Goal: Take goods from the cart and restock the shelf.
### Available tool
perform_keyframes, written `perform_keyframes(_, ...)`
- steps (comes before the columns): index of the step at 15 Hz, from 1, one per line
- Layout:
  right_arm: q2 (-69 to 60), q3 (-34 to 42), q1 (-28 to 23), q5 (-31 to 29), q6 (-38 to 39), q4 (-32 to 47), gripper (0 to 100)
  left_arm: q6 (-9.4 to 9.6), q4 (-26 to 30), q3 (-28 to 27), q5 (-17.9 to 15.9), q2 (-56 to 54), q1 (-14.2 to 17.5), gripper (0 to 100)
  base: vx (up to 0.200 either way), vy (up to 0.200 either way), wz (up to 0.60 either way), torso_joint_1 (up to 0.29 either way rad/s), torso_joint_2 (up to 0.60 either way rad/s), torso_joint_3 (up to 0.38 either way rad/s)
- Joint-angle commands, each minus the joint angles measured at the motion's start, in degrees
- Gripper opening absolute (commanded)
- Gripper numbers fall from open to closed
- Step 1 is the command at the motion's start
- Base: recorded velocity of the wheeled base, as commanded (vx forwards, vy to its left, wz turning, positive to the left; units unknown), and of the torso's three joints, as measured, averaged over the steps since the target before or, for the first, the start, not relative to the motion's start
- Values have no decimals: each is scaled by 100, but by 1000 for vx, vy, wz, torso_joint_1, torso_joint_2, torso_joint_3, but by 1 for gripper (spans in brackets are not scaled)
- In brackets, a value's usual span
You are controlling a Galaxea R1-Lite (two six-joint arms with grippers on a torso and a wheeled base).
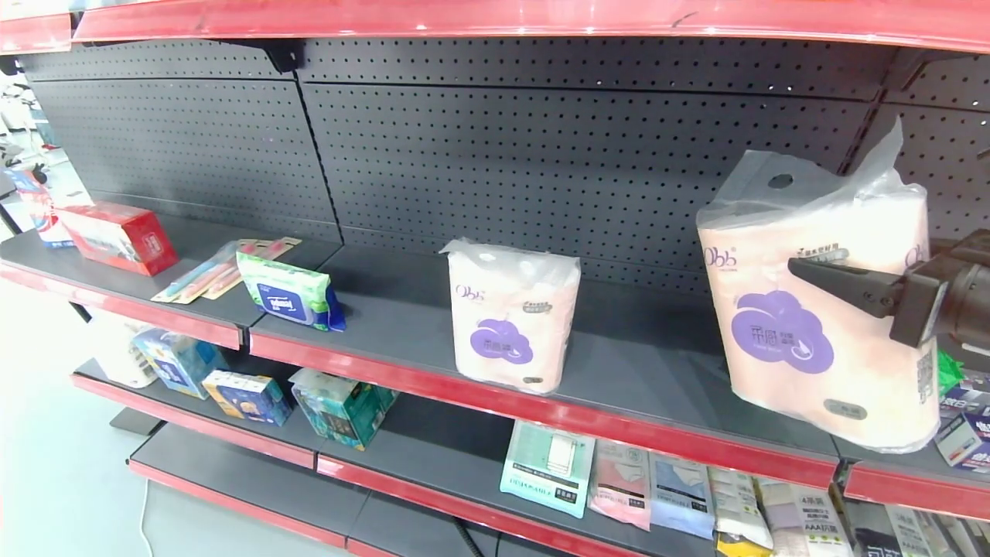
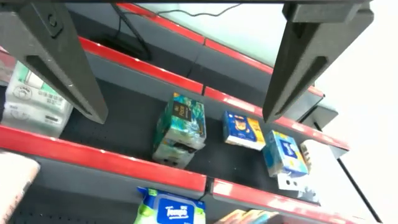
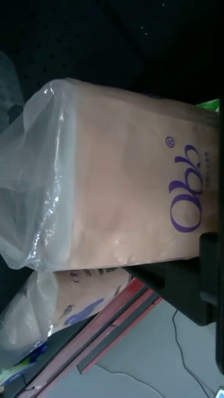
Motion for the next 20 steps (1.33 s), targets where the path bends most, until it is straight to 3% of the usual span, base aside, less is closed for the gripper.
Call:
perform_keyframes(1,67,46,11,2,60,-3,0,13,10,21,-7,65,4,100,0,0,0,0,0,0)
perform_keyframes(3,93,20,20,10,69,-3,0,189,-148,197,-130,-14,-110,100,0,0,0,0,0,0)
perform_keyframes(5,111,-24,20,10,60,-3,0,251,-210,223,-227,-93,-225,100,0,0,0,0,0,0)
perform_keyframes(6,120,-33,11,10,60,-3,0,259,-210,223,-262,-225,-462,100,0,0,0,0,0,0)
perform_keyframes(11,357,-68,20,19,60,-65,0,136,-210,223,-358,-400,-418,100,0,0,0,0,0,0)
perform_keyframes(20,1535,-639,231,46,324,-618,0,145,-210,223,-358,-462,-392,100,0,0,0,0,0,0)
